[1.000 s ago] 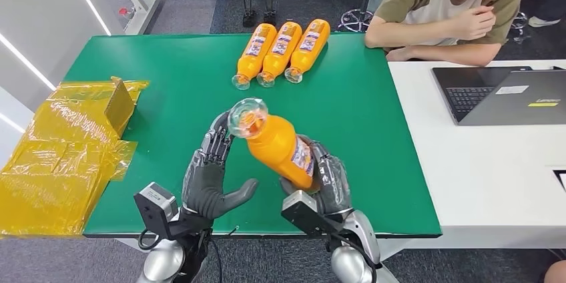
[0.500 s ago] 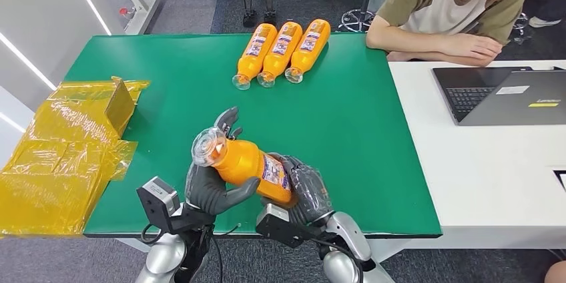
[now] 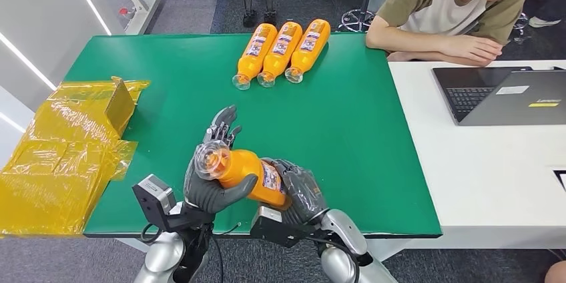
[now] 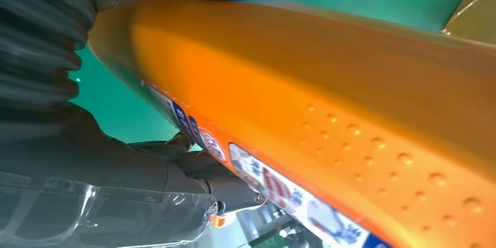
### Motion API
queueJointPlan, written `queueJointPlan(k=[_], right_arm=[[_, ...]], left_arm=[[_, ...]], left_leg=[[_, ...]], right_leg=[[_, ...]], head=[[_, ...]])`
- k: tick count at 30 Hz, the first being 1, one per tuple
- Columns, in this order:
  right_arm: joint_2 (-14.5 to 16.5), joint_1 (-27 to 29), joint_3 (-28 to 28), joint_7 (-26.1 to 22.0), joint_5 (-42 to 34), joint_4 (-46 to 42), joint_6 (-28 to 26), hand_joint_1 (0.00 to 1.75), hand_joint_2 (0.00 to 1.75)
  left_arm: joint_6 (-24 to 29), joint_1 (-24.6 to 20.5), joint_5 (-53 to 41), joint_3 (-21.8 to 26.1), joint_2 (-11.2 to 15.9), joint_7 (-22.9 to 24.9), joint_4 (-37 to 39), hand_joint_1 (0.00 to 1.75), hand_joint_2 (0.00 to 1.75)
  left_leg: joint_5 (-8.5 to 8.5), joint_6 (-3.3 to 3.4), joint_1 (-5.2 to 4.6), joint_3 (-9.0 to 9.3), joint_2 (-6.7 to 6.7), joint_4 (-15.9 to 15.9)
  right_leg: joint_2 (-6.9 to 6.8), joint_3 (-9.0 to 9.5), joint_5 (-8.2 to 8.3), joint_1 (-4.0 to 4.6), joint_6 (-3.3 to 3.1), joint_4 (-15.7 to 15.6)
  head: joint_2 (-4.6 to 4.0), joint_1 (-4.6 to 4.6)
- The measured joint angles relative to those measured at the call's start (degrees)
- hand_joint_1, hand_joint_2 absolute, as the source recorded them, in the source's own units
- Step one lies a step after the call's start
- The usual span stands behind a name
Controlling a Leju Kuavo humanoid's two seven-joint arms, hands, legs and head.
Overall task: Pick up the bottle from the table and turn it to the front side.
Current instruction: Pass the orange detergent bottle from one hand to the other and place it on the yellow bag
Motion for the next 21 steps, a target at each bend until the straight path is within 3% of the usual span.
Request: queueJointPlan(k=[1, 2, 21], right_arm=[[0.07, -0.17, 0.08, -0.30, -0.01, 0.37, 0.09, 1.75, 1.75], [0.17, -0.29, 0.12, -0.61, -0.01, 0.73, 0.07, 1.75, 1.75], [1.55, -0.56, -0.22, -3.06, -1.84, 2.93, -4.06, 1.75, 1.75]], left_arm=[[-0.25, -0.08, 0.32, 0.00, -0.07, -0.10, 0.00, 1.69, 1.75], [-0.43, -0.13, 0.54, 0.00, -0.17, -0.22, 0.00, 1.75, 1.75], [-0.12, -1.56, 2.07, 0.14, -0.90, -1.27, 0.57, 1.75, 1.75]], left_leg=[[0.00, 0.00, 0.00, 0.00, 0.00, 0.00], [0.00, 0.00, 0.00, 0.00, 0.00, 0.00], [0.00, 0.00, 0.00, 0.00, 0.01, 0.00]], right_leg=[[0.00, 0.00, 0.00, 0.00, 0.00, 0.00], [0.00, 0.00, 0.00, 0.00, 0.00, 0.00], [0.00, 0.00, 0.00, 0.00, 0.00, 0.00]], head=[[0.00, 0.00], [0.00, 0.00], [0.00, 0.00]])
